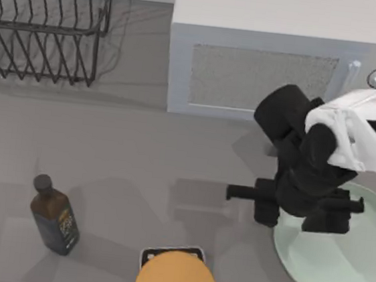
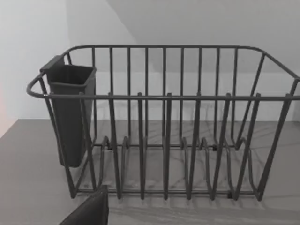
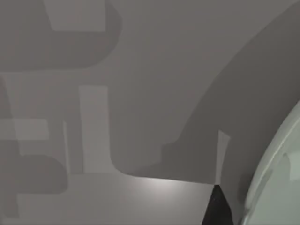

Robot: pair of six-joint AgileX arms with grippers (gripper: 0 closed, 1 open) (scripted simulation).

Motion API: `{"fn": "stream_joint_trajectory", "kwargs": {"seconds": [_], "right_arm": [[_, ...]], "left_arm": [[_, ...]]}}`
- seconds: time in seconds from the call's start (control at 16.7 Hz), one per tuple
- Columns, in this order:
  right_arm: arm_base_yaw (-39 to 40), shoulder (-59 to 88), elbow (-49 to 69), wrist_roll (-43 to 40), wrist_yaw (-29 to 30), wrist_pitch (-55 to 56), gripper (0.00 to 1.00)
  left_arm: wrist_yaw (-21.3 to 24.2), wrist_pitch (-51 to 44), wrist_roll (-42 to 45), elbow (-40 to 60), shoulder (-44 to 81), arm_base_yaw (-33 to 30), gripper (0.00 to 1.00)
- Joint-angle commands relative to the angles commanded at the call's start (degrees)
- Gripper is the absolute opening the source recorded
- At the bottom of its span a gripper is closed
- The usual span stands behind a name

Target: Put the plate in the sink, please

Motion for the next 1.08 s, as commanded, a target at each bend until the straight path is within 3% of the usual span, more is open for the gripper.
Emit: {"fn": "stream_joint_trajectory", "kwargs": {"seconds": [0.54, 0.72, 1.08], "right_arm": [[-0.8, -5.4, 4.4, -0.4, 1.2, -4.3, 0.0], [-0.6, -4.8, 13.7, -0.2, 1.2, -13.7, 0.0], [-0.9, -5.2, 41.5, -0.5, 1.1, -42.4, 0.0]], "left_arm": [[0.0, 0.0, 0.0, 0.0, 0.0, 0.0, 1.0], [0.0, 0.0, 0.0, 0.0, 0.0, 0.0, 1.0], [0.0, 0.0, 0.0, 0.0, 0.0, 0.0, 1.0]]}}
